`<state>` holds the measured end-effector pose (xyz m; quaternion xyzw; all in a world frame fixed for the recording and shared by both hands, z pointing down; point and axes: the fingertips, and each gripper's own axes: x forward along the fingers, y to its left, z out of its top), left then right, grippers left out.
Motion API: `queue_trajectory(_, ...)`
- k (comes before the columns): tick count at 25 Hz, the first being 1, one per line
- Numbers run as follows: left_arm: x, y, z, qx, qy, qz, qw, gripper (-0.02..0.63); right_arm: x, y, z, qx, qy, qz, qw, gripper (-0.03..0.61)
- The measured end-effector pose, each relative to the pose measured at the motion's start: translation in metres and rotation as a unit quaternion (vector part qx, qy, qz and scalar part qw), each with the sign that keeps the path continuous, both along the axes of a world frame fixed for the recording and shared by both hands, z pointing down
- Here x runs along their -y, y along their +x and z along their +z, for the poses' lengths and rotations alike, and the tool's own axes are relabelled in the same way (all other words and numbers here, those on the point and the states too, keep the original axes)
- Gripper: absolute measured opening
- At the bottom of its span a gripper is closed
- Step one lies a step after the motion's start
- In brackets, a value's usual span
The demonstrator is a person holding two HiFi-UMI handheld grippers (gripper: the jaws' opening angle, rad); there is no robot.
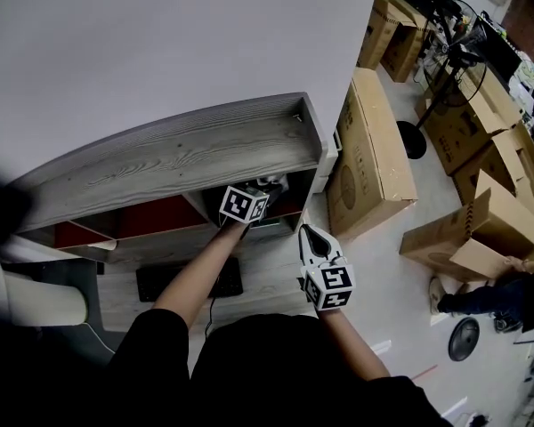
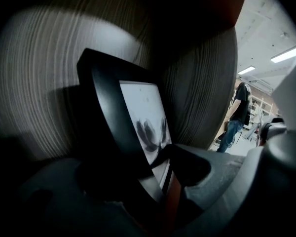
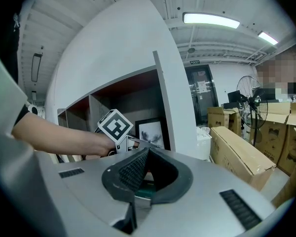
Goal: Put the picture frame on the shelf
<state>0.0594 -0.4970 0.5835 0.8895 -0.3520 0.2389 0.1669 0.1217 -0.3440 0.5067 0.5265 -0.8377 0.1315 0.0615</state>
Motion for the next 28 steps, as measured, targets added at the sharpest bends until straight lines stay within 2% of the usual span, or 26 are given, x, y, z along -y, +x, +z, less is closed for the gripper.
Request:
queue_trajectory(4, -0.002, -0.003, 0.000, 0.015, 0.022, -0.009, 0.9996, 0.285, -0.002, 0.003, 0.003, 0.001, -0.003, 0.003, 1.000, 0.012)
queue_trajectory(9, -0.001, 0.000, -0.001, 0.052, 0.030, 0.013, 0.9981, 0.285, -0.005, 0.002, 0.004, 0.002, -0.003, 0.002, 1.000, 0.012)
queue_trajectory(20, 0.006, 0.017, 0.008, 0.050, -0.001, 0.062, 0.9968, 0.295, -0.010, 0.004, 0.005, 0.011, 0.000, 0.003, 1.000, 0.012)
queue_trajectory(28, 0.002, 0.017, 0.007, 0.059, 0.005, 0.067, 0.9960, 0.314, -0.012, 0.007, 0.004, 0.007, -0.003, 0.008, 1.000, 0.012)
